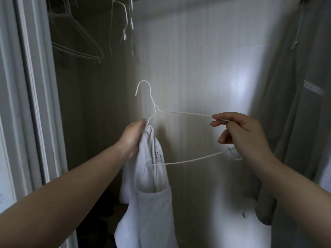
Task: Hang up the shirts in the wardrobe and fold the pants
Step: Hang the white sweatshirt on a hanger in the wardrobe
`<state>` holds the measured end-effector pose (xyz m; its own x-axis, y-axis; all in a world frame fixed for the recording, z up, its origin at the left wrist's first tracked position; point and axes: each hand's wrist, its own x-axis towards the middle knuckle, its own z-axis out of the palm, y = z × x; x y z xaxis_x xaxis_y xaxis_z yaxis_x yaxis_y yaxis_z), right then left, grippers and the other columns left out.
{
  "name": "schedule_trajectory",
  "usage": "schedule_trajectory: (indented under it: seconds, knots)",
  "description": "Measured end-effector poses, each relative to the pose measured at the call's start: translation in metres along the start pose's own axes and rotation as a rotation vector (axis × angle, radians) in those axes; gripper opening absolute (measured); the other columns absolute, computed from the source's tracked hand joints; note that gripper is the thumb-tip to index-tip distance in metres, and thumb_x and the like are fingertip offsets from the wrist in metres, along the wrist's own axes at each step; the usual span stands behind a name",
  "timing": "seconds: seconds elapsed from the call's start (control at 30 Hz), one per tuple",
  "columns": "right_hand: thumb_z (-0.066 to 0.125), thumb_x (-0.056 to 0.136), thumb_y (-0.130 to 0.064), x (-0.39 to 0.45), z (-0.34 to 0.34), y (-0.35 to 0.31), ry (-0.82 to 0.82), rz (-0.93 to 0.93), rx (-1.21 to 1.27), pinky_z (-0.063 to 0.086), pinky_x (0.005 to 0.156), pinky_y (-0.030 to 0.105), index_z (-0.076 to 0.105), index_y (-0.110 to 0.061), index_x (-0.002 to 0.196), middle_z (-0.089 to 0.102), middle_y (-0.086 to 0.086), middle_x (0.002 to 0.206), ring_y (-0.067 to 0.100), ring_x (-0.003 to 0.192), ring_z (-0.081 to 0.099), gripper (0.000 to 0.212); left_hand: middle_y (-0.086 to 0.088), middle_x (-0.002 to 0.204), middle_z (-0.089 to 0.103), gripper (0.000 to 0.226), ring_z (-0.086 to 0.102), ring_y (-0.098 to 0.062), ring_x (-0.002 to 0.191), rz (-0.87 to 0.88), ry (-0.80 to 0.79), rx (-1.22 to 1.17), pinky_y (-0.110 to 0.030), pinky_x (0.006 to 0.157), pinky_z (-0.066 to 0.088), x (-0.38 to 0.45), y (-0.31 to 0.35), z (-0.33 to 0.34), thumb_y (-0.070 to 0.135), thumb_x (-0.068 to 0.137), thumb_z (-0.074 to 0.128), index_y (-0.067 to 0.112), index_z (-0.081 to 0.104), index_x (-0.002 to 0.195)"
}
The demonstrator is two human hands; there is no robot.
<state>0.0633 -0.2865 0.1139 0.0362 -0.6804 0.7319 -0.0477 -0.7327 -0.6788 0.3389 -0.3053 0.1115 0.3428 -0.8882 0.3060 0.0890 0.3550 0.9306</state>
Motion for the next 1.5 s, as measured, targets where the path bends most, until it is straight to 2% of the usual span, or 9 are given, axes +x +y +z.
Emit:
schedule_trajectory:
  seconds: [0.1,0.3,0.43,0.5,0.57,0.7,0.83,1.13,1.5]
  knots:
    - [0.035,0.087,0.005,-0.001,0.003,0.006,-0.007,-0.038,-0.019,0.053,0.053,0.020,0.070,-0.027,0.087,0.072,-0.009,0.083,0.012,0.046,0.058,0.048,-0.021,0.091,0.062,0.034,0.062,-0.031,0.086,0.060,-0.033,-0.008,-0.041,0.088,0.052,0.001,0.004,0.003,0.032,0.093,0.059,-0.001,0.059,0.102]
    - [0.037,0.089,0.005,-0.005,0.007,0.019,-0.144,-0.037,-0.092,0.052,0.061,0.021,0.068,-0.030,0.088,0.072,-0.006,0.090,0.015,0.056,0.061,0.047,-0.004,0.066,0.058,0.033,0.058,-0.017,0.058,0.135,0.014,0.131,-0.026,0.062,0.049,0.011,0.005,0.007,0.042,0.083,0.069,0.016,0.053,0.072]
    - [0.064,0.077,-0.005,-0.007,0.010,0.013,-0.149,-0.697,-0.965,0.043,0.095,0.037,0.074,-0.018,0.097,0.064,0.008,0.122,0.031,0.107,0.061,0.025,0.000,0.057,0.059,0.037,0.059,-0.014,0.053,0.161,0.056,0.163,-0.026,0.060,0.049,0.017,0.002,0.008,0.044,0.080,0.073,0.018,0.051,0.065]
    - [0.062,0.075,-0.012,-0.021,0.024,0.013,-0.267,-0.952,-1.005,0.049,0.087,0.040,0.074,-0.014,0.098,0.066,0.008,0.117,0.028,0.101,0.065,0.025,0.001,0.056,0.059,0.038,0.059,-0.017,0.057,0.175,0.062,0.155,-0.030,0.064,0.050,0.020,0.001,0.010,0.043,0.079,0.073,0.019,0.050,0.062]
    - [0.050,0.084,-0.026,-0.042,0.045,0.017,-0.508,-0.838,-0.911,0.055,0.076,0.033,0.069,-0.017,0.109,0.068,0.001,0.114,0.022,0.092,0.068,0.033,0.000,0.060,0.057,0.038,0.058,-0.020,0.063,0.194,0.065,0.150,-0.033,0.069,0.049,0.021,0.003,0.013,0.044,0.078,0.073,0.019,0.050,0.062]
    - [0.047,0.092,-0.049,-0.069,0.085,0.051,-1.003,-0.311,-0.975,0.046,0.095,0.034,0.030,-0.026,0.145,0.048,-0.001,0.139,0.022,0.118,0.054,0.060,0.002,0.061,0.054,0.039,0.055,-0.017,0.063,0.222,0.063,0.204,-0.029,0.066,0.047,0.020,0.005,0.016,0.047,0.078,0.072,0.021,0.049,0.062]
    - [0.051,0.090,-0.052,-0.073,0.090,0.072,-1.197,-0.138,-0.890,0.043,0.084,0.031,0.044,-0.023,0.126,0.060,0.008,0.120,0.028,0.109,0.056,0.047,0.012,0.049,0.043,0.039,0.041,-0.005,0.045,0.286,0.111,0.305,-0.018,0.046,0.034,0.021,0.007,0.004,0.049,0.084,0.064,0.020,0.046,0.065]
    - [0.049,0.093,-0.047,-0.020,0.013,0.071,-0.972,-0.231,-1.118,0.043,0.083,0.033,0.060,-0.011,0.101,0.063,0.007,0.104,0.022,0.096,0.058,0.038,-0.005,0.067,0.058,0.041,0.055,-0.021,0.070,0.301,0.218,0.471,-0.033,0.070,0.044,0.037,-0.018,-0.039,0.048,0.089,0.056,0.014,0.057,0.067]
    - [0.054,0.091,-0.047,0.006,-0.030,0.063,-0.831,-0.115,-1.076,0.041,0.068,0.027,0.063,-0.018,0.101,0.056,-0.009,0.077,0.010,0.074,0.054,0.032,0.013,0.044,0.050,0.051,0.048,-0.012,0.054,0.241,0.193,0.359,-0.028,0.060,0.040,0.038,-0.030,-0.023,0.051,0.089,0.050,0.025,0.054,0.046]
